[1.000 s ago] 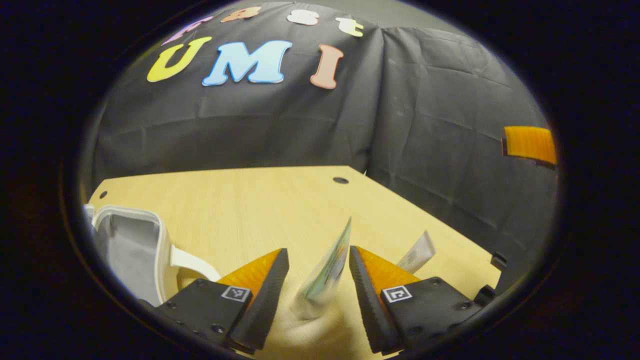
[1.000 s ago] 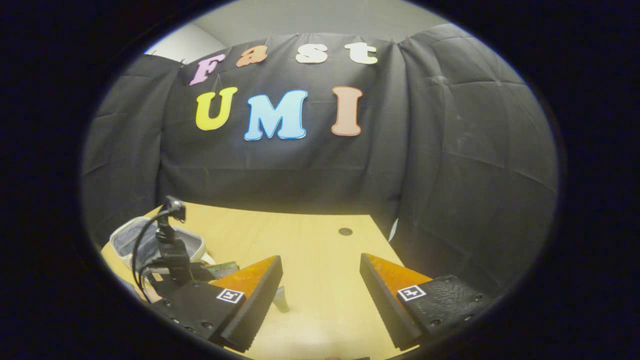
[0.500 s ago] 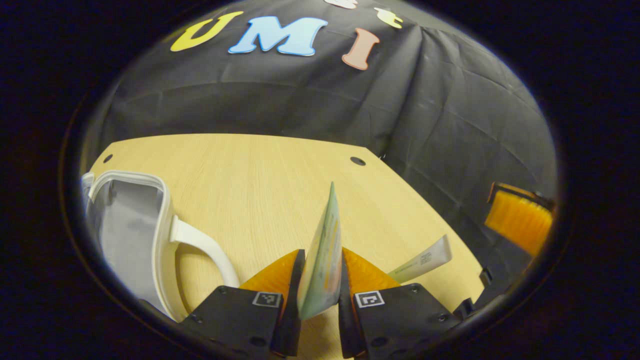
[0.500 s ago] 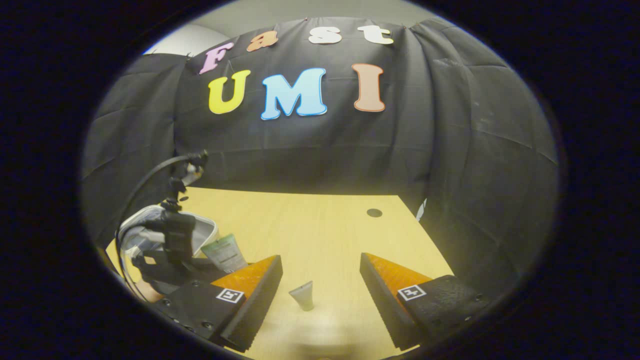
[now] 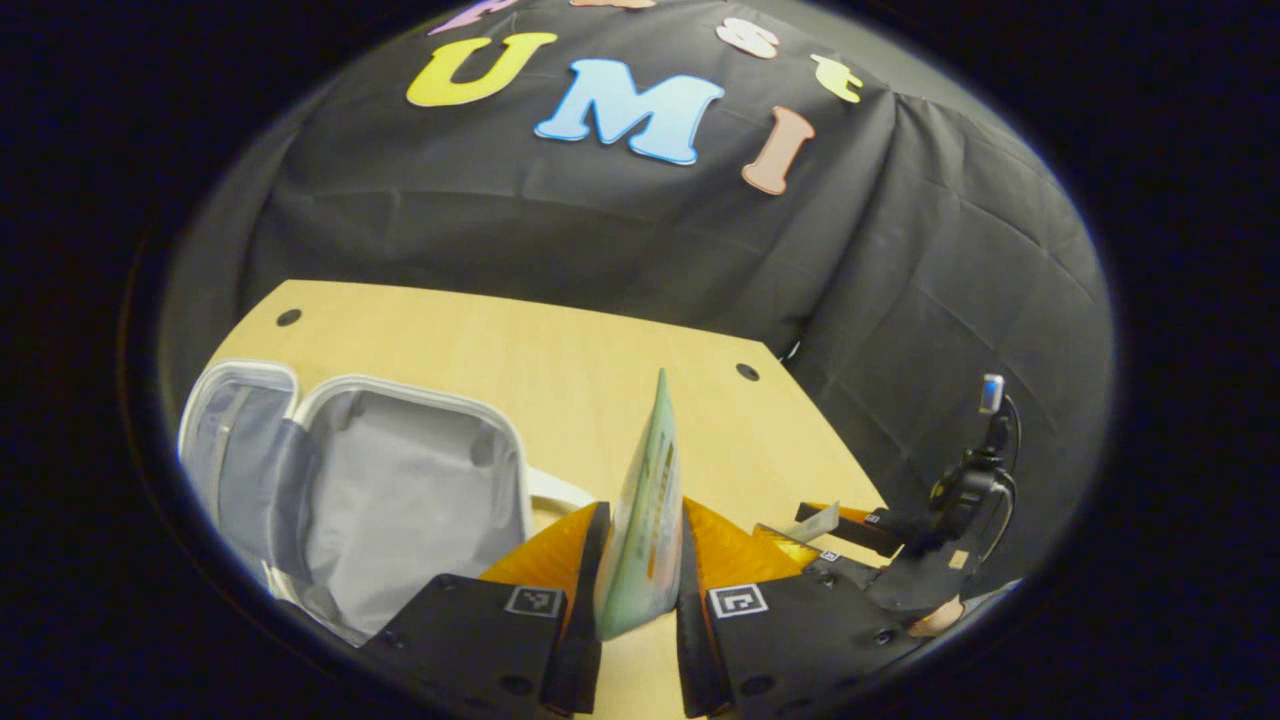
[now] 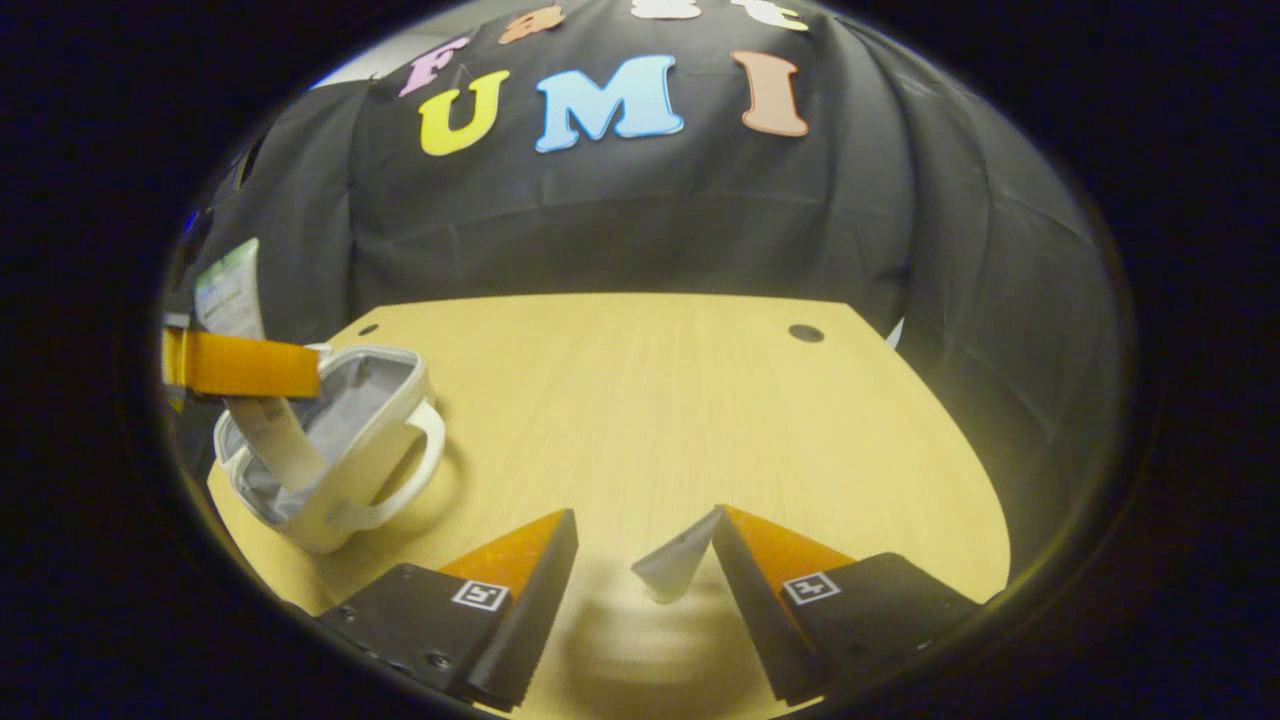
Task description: First open the suitcase, pack the skin care products into it, and then close the suitcase.
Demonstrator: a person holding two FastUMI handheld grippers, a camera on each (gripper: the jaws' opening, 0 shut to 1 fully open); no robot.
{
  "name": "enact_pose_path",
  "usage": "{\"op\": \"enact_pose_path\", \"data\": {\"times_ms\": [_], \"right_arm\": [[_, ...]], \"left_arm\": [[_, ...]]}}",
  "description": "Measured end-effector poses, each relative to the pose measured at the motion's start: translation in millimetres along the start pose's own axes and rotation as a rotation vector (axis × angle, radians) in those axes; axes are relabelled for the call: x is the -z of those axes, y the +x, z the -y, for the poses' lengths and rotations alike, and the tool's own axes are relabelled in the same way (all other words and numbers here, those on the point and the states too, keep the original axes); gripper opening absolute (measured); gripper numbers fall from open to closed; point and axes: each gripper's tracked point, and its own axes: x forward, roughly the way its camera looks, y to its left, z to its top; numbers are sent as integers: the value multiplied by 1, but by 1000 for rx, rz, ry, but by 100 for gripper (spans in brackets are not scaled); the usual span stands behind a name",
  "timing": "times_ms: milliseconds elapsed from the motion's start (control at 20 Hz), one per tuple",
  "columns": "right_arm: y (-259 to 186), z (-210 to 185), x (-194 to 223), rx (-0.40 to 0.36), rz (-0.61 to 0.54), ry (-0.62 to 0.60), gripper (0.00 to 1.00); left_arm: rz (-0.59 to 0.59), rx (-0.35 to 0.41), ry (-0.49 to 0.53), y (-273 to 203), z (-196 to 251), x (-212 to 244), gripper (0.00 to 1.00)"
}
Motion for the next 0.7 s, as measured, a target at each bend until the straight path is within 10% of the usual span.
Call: {"op": "enact_pose_path", "data": {"times_ms": [250,700], "right_arm": [[6,-11,17,6,-75,107,25],[-85,-111,-18,-143,-63,265,19]], "left_arm": [[-141,-147,-7,-13,-89,26,40],[-430,-288,50,14,-195,75,39]]}}
